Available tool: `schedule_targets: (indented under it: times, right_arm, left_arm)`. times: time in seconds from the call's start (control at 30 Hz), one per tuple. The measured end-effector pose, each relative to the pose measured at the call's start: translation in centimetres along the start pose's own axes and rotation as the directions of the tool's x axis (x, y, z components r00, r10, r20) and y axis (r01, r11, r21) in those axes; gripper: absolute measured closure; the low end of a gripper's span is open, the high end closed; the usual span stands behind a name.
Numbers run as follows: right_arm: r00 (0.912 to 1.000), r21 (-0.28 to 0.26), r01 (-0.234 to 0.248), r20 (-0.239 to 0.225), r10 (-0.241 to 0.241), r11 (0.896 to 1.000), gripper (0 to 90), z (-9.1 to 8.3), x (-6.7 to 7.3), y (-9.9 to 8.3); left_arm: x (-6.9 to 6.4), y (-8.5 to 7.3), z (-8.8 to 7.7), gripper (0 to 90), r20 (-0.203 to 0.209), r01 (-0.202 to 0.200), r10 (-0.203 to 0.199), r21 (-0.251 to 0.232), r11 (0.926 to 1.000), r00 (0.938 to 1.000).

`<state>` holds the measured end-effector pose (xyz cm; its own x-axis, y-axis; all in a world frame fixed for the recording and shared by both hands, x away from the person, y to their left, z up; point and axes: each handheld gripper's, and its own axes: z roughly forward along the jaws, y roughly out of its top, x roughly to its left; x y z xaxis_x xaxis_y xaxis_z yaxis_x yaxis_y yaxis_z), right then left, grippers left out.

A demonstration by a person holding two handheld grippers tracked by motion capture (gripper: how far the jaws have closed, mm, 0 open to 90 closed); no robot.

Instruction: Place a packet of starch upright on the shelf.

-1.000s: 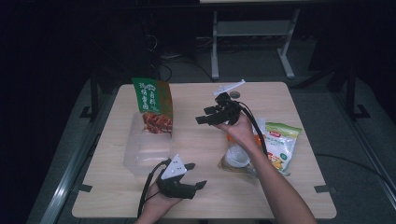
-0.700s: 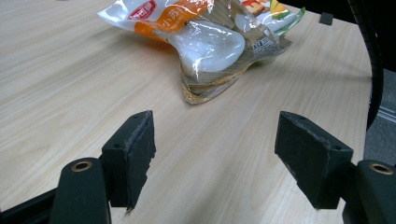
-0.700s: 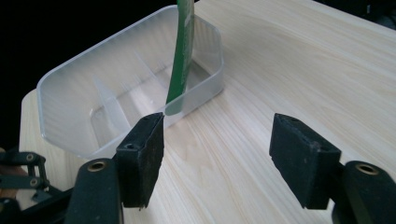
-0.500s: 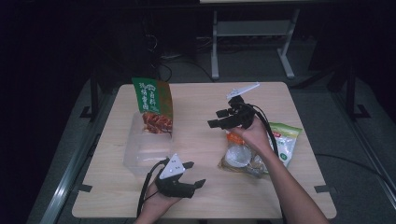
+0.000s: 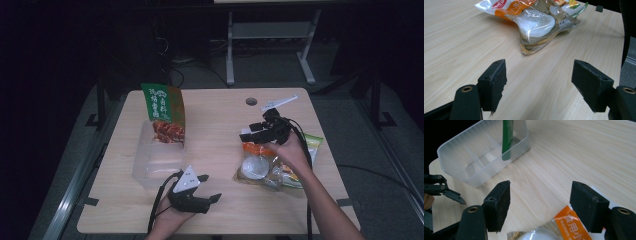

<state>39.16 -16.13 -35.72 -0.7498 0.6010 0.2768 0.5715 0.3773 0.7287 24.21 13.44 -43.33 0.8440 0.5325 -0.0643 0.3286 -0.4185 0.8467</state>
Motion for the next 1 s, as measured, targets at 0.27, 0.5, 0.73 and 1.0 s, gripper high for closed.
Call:
schedule_targets:
  times: [0.27, 0.5, 0.73, 1.0]
  right_arm:
    - [0.9976, 0.013, -0.026, 0.064, 0.025, 1.0, 31.9, -1.6, -0.9, -1.5]
    - [0.9935, 0.042, -0.068, 0.094, 0.064, 0.997, 33.1, -2.7, -1.6, -3.1]
    - [0.989, 0.04, -0.101, 0.112, 0.096, 0.994, 33.2, -3.7, -2.6, -5.2]
    - [0.9805, 0.037, -0.147, 0.137, 0.141, 0.988, 34.0, -5.0, -3.7, -7.6]
  left_arm:
    - [-0.1, 0.0, 0.1, 27.5, -0.003, -0.013, 0.013, 0.012, 0.9999, 0.9999]
    - [-0.1, 0.1, 0.2, 27.5, 0.004, -0.02, 0.02, 0.02, 0.9996, 0.9998]
    - [-0.1, 0.1, 0.3, 27.6, 0.014, 0.007, -0.007, 0.006, 1.0, 0.9999]
    - [-0.4, 0.2, 0.7, 27.8, 0.026, 0.013, -0.013, 0.009, 0.9999, 0.9996]
